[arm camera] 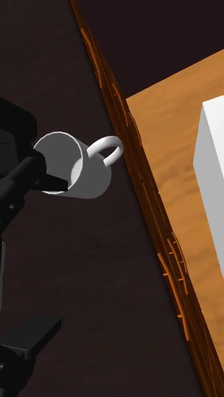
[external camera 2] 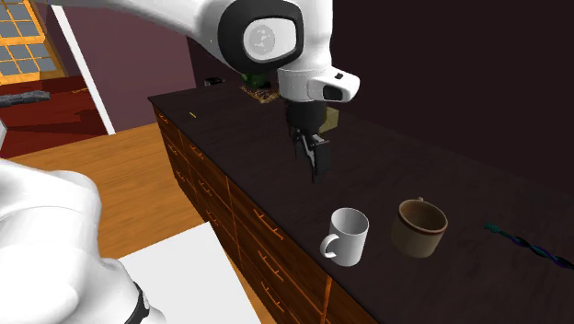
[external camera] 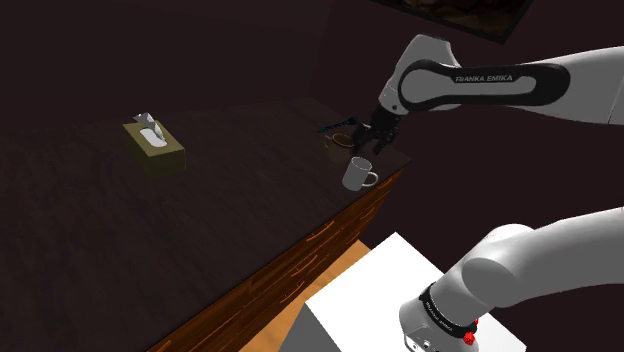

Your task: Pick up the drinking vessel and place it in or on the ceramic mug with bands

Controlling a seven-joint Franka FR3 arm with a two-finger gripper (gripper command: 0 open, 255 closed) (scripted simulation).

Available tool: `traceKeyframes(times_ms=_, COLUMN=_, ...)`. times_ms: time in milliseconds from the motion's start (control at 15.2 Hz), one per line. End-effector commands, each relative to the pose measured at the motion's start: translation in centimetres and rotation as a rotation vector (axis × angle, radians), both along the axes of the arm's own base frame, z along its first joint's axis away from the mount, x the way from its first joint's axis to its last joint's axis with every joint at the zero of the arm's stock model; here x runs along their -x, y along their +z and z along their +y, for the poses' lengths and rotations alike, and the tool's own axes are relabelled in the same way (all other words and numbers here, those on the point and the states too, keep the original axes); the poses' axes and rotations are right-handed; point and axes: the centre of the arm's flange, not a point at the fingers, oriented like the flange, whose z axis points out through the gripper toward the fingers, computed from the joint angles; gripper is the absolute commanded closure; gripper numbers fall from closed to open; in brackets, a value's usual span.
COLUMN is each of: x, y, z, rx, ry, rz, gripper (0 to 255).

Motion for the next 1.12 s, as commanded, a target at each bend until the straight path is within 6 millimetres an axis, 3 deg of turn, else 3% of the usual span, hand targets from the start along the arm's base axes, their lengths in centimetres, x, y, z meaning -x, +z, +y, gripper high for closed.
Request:
traceKeyframes(times_ms=0, x=-1.5, y=-2.0, z=-1.5, rx=0.012, ry=-0.020, rz=0.002, gripper=0)
traceKeyframes(times_ms=396, x=-5.2, y=-7.0, z=-5.5, rx=0.046, ry=-0.078, rz=0.011, gripper=0)
traceKeyframes(times_ms=858, x=-5.5, y=-10.6, z=-5.7, rx=0.046, ry=-0.078, rz=0.011, gripper=0)
traceKeyframes(times_ms=1056, x=-5.5, y=-10.9, z=-5.7, rx=0.046, ry=-0.078, rz=0.011, gripper=0)
